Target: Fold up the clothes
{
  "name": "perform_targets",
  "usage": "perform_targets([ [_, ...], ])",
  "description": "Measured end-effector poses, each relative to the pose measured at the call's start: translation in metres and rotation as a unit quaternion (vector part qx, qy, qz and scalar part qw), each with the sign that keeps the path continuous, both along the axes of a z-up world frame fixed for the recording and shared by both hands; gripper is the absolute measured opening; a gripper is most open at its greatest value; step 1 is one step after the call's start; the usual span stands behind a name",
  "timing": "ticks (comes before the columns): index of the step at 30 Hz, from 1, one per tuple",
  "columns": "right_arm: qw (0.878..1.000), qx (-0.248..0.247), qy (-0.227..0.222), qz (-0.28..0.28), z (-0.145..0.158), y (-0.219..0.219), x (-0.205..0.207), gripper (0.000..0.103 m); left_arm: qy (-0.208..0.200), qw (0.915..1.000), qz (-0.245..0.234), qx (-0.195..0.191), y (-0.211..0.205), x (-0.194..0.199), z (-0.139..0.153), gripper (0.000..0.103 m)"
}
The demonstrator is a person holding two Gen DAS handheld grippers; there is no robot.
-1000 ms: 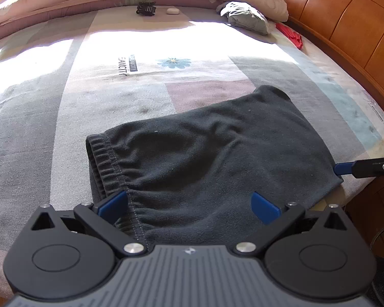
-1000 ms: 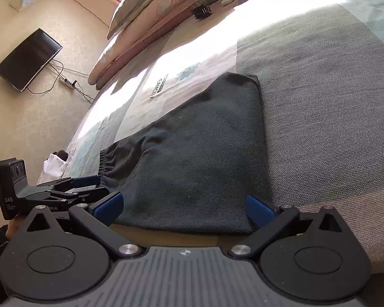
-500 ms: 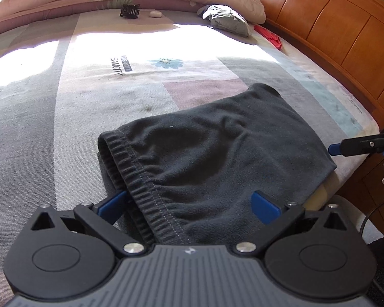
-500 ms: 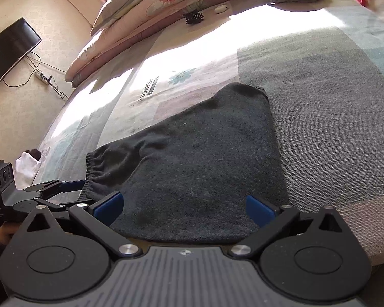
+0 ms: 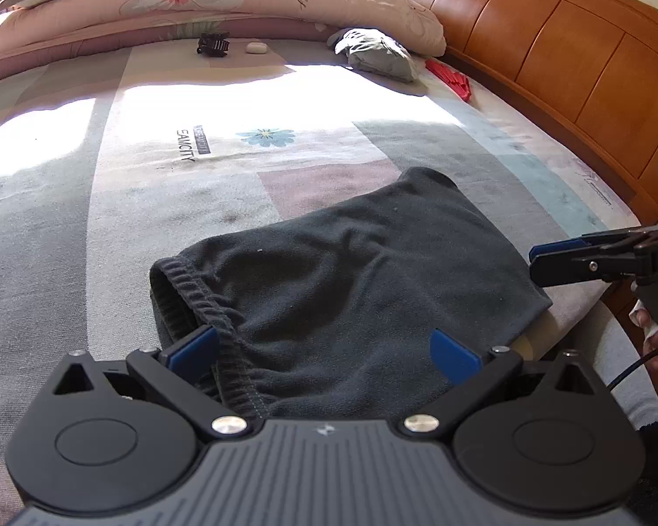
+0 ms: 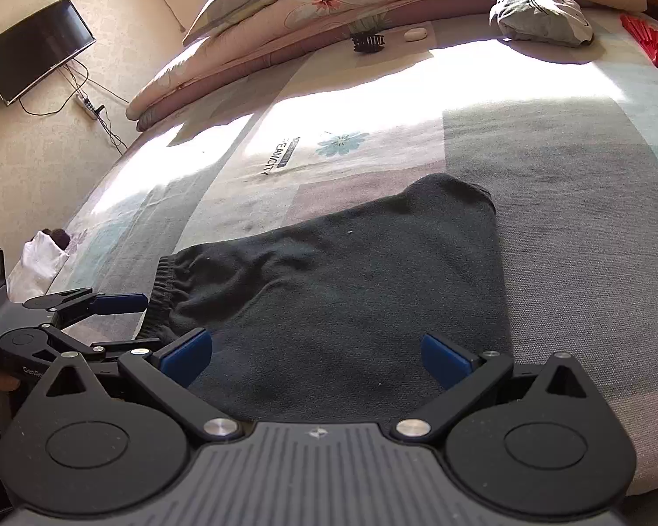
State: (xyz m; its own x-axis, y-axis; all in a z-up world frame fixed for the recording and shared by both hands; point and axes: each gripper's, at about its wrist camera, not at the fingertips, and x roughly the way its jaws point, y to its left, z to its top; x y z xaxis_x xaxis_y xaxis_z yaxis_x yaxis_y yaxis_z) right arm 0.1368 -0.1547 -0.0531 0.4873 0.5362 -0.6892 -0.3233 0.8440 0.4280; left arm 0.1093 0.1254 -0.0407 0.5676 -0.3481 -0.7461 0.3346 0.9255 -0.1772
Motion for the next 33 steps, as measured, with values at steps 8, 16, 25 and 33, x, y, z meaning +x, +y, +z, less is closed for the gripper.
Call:
perform_targets([
  [8,1.000,0.020,-0.001,0.013,-0.004,-0.015,-0.003,0.103,0.000,0.9979,0.037,0.053,-0.014,-0.011,0.027,0.102],
  [16,0.997,0.080,0.005,0.023,-0.009,-0.037,0.000,0.103,0.019,0.9980,0.044,0.041,-0.021,0.007,0.031,0.102],
  [25,0.993,0.117,-0.005,0.022,-0.014,-0.050,0.008,0.103,0.056,0.9902,0.128,-0.012,0.022,0.036,0.000,0.102],
  [33,0.993,0.121,0.010,0.003,-0.027,-0.055,0.024,0.103,0.124,0.9722,0.171,-0.101,0.061,0.040,-0.043,0.102],
])
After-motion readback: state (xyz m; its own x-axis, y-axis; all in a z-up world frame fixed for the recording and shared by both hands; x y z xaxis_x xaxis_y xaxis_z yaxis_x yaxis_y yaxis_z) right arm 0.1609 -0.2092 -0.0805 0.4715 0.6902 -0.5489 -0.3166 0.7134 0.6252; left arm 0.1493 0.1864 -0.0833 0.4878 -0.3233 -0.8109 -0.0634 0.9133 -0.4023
